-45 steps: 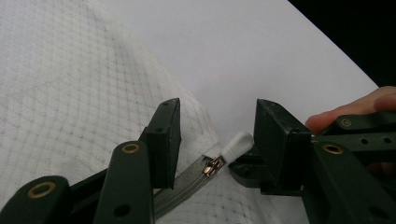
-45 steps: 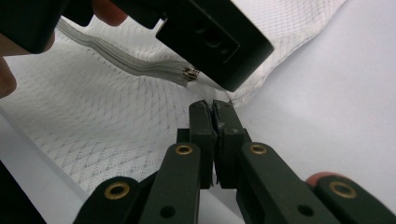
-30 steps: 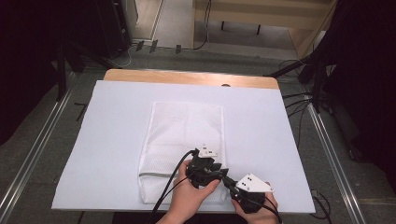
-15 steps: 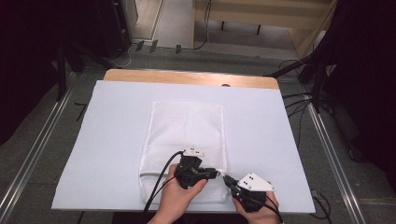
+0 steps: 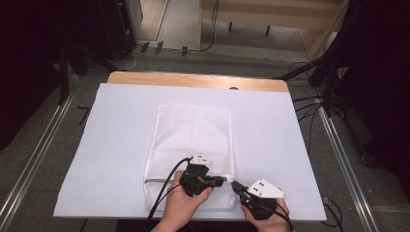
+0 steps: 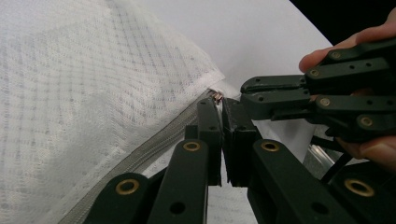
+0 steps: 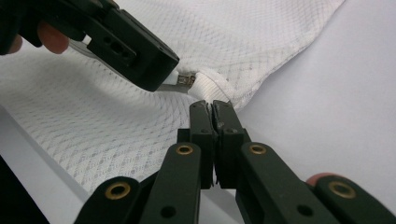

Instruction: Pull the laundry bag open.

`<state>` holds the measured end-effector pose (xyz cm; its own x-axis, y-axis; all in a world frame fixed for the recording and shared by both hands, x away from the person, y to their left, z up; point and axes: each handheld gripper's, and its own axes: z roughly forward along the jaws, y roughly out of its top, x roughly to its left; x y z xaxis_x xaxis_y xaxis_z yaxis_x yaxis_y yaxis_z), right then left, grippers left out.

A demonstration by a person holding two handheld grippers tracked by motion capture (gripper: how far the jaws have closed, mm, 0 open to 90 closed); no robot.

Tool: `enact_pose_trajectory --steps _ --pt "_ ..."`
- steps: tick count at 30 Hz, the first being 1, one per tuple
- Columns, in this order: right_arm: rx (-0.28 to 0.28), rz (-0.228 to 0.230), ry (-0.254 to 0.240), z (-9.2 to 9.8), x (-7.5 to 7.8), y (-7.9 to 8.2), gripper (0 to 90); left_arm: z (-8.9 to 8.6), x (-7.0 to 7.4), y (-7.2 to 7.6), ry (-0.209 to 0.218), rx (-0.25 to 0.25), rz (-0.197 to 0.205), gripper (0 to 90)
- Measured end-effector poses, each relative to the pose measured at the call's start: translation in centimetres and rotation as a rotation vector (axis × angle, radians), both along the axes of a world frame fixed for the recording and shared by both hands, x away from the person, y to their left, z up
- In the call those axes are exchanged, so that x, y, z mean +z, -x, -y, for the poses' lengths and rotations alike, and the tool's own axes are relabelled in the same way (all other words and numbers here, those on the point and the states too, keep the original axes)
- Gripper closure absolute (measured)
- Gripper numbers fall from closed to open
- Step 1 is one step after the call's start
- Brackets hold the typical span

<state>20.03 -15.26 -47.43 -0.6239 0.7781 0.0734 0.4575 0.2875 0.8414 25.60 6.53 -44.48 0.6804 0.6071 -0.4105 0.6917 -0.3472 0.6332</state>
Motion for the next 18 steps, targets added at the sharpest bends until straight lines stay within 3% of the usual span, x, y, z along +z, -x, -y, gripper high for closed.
enact_pose_trajectory --steps 6,12,18 --pt "0.0 0.014 -0.016 0.2 0.5 0.1 90.0 -0.5 -0.5 -0.2 0.018 -0.007 -0.012 88.1" --pt "-0.003 0.02 -0.011 0.2 0.8 0.2 90.0 -1.2 -0.9 -0.2 -0.006 0.0 -0.006 88.2" --pt "-0.006 0.019 -0.011 0.4 1.0 0.2 90.0 -3.2 -1.4 -0.2 -0.026 0.021 -0.009 88.2"
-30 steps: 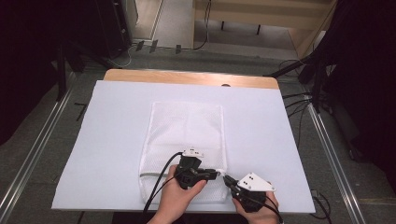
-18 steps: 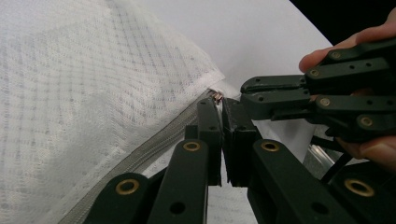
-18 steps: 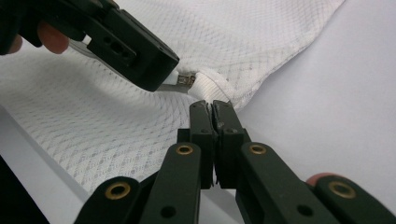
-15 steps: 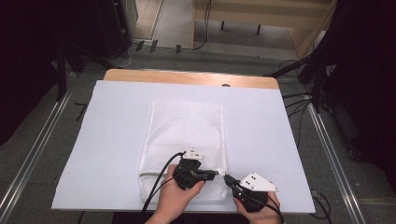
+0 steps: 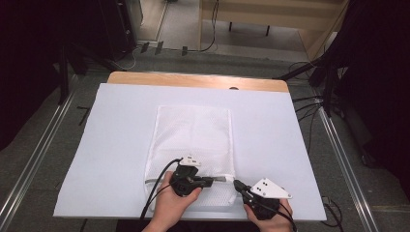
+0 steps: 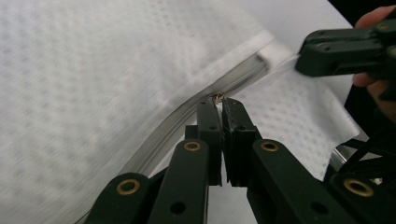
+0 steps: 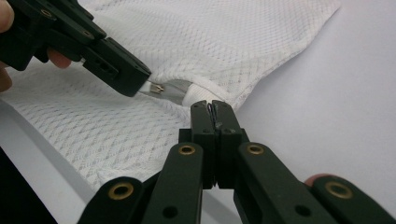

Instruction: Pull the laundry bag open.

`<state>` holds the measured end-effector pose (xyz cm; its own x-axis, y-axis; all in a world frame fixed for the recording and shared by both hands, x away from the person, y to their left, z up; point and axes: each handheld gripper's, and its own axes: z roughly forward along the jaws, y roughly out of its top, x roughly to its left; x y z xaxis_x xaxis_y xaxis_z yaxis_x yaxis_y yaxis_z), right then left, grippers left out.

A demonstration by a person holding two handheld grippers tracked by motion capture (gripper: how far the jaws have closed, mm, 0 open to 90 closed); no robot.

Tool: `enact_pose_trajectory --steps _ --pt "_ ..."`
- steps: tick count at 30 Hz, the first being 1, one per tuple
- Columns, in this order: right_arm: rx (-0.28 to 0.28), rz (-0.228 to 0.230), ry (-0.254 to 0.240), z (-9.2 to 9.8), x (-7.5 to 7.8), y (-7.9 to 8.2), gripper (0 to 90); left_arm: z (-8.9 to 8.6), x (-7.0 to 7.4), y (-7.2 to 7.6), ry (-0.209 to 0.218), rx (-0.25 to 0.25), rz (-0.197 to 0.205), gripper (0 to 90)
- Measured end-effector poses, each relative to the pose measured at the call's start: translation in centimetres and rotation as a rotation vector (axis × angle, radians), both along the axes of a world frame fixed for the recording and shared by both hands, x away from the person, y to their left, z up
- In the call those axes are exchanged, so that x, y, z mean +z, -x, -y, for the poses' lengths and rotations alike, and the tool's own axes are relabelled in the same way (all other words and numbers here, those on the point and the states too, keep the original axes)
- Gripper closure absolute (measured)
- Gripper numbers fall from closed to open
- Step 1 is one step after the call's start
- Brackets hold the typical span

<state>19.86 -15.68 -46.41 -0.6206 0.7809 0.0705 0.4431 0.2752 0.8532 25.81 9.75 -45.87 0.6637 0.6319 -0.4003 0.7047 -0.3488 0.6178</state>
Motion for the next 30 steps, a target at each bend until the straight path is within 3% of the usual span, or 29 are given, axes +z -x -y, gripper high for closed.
enact_pose_trajectory --steps 5,9,14,20,30 --pt "0.014 -0.004 0.007 0.1 0.1 -0.1 90.0 -3.3 -0.6 0.0 -0.021 0.039 -0.019 88.3" --pt "0.027 0.0 0.021 -0.2 0.2 0.0 90.0 -5.9 -0.7 0.2 -0.004 0.064 -0.037 88.2" --pt "0.026 0.007 0.056 -0.5 0.3 0.2 90.0 -7.7 -0.5 0.5 -0.041 0.095 -0.013 88.2" --pt "0.001 0.004 0.044 0.2 0.4 -0.1 90.0 -10.9 -0.6 0.5 -0.012 0.149 -0.036 88.2" --pt "-0.003 -0.002 0.052 0.4 0.4 -0.3 90.0 -15.2 -0.5 1.1 -0.012 0.22 -0.034 88.2"
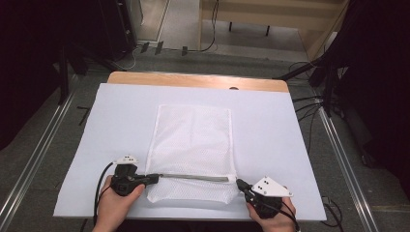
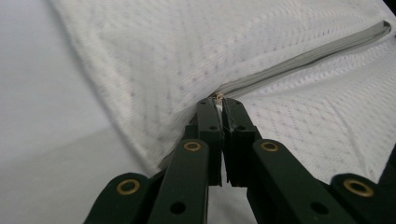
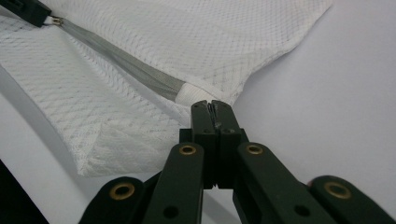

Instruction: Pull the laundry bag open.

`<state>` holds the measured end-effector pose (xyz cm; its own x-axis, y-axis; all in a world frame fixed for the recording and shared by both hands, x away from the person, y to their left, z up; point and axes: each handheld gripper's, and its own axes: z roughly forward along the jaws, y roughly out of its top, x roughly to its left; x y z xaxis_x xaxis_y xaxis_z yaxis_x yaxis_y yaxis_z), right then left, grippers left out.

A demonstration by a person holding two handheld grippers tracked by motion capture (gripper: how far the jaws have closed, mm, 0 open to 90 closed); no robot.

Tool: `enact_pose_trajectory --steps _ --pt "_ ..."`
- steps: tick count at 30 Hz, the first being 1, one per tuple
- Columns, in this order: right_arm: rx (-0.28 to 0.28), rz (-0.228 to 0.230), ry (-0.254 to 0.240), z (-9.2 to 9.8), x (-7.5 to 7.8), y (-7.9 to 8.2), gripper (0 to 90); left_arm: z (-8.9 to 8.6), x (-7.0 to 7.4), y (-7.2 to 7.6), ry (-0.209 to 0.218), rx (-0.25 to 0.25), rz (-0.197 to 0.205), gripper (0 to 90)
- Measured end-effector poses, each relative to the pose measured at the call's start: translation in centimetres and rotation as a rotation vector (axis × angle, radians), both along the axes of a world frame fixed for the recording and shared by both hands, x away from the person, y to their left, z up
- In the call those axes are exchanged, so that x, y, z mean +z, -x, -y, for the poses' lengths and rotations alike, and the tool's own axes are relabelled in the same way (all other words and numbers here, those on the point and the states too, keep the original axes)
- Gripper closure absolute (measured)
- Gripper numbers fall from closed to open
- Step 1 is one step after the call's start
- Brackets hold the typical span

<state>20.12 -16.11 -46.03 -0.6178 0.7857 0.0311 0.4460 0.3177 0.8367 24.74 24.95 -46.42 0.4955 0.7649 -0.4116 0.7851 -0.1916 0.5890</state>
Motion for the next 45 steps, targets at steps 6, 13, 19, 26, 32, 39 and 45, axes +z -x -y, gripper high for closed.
enact_pose_trajectory --steps 6,13,19,26,32,39,45 --pt "-0.007 0.006 0.018 0.2 0.0 0.0 90.0 -2.1 0.2 0.7 0.006 0.037 0.003 88.2" --pt "-0.001 0.002 0.013 0.0 0.0 0.1 90.0 -3.6 0.1 1.3 0.03 0.053 0.004 88.1" --pt "0.004 0.004 0.023 -0.2 0.1 0.3 90.0 -4.3 0.3 1.5 0.093 0.065 0.041 85.6" --pt "0.028 -0.005 0.005 -0.2 -0.1 0.5 86.2 -5.4 0.8 2.2 0.111 0.202 0.155 37.7" --pt "0.006 -0.028 -0.064 0.3 -0.2 0.2 55.9 -4.9 1.1 2.4 0.063 0.228 0.213 17.2" --pt "-0.056 -0.024 -0.134 2.4 0.1 -0.6 33.3 -6.0 1.1 2.5 0.067 0.214 0.247 9.8" --pt "-0.102 -0.019 -0.131 4.5 0.5 -1.4 19.0 -7.0 1.3 2.5 0.011 0.232 0.302 9.1"
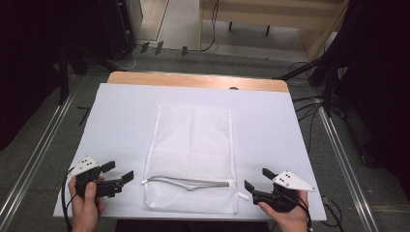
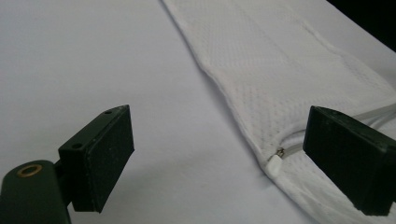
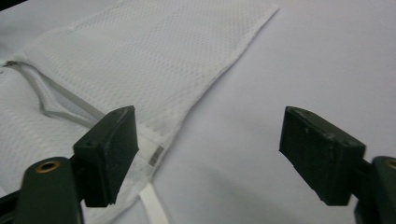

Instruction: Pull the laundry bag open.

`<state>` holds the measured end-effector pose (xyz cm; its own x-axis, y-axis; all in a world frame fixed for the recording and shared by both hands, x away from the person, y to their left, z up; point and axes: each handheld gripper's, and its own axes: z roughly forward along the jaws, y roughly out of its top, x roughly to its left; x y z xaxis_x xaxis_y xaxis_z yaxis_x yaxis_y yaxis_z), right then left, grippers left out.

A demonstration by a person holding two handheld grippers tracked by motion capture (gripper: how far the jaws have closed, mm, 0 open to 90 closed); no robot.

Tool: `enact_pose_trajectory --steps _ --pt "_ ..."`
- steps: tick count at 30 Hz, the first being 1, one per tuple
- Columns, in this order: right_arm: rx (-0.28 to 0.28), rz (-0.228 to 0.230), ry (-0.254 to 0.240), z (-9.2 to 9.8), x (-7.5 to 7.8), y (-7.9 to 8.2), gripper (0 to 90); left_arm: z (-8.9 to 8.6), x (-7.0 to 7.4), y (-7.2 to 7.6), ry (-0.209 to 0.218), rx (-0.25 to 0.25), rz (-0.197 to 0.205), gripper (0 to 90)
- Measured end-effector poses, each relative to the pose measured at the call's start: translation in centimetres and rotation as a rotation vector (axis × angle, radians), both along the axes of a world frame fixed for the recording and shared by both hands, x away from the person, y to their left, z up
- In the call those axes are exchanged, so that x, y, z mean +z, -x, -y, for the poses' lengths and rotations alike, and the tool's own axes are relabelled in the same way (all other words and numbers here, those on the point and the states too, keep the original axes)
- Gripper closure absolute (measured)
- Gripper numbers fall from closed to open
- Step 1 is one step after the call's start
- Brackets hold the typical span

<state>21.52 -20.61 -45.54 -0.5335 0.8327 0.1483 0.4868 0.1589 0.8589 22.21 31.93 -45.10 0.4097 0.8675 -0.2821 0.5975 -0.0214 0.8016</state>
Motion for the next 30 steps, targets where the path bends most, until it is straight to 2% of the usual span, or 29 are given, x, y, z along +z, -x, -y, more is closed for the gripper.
enact_pose_trajectory --steps 3,7,14,24,30 --pt "-0.033 0.004 0.008 1.3 0.0 -0.4 17.8 -0.5 0.1 0.0 -0.027 -0.036 0.028 1.1" --pt "-0.046 -0.005 -0.023 3.2 0.1 -0.9 14.9 -0.9 0.1 0.0 -0.065 -0.024 0.057 0.0" --pt "-0.115 -0.014 -0.022 6.7 -0.6 -1.7 14.9 -1.8 -0.1 -0.1 -0.076 -0.004 0.062 0.0" --pt "-0.206 -0.017 -0.041 10.6 -1.4 -2.2 15.5 -2.5 -0.1 -0.1 -0.087 0.012 0.08 0.0" --pt "-0.237 -0.015 -0.046 11.4 -1.5 -2.1 15.5 -2.7 0.0 0.0 -0.082 0.015 0.089 0.0"
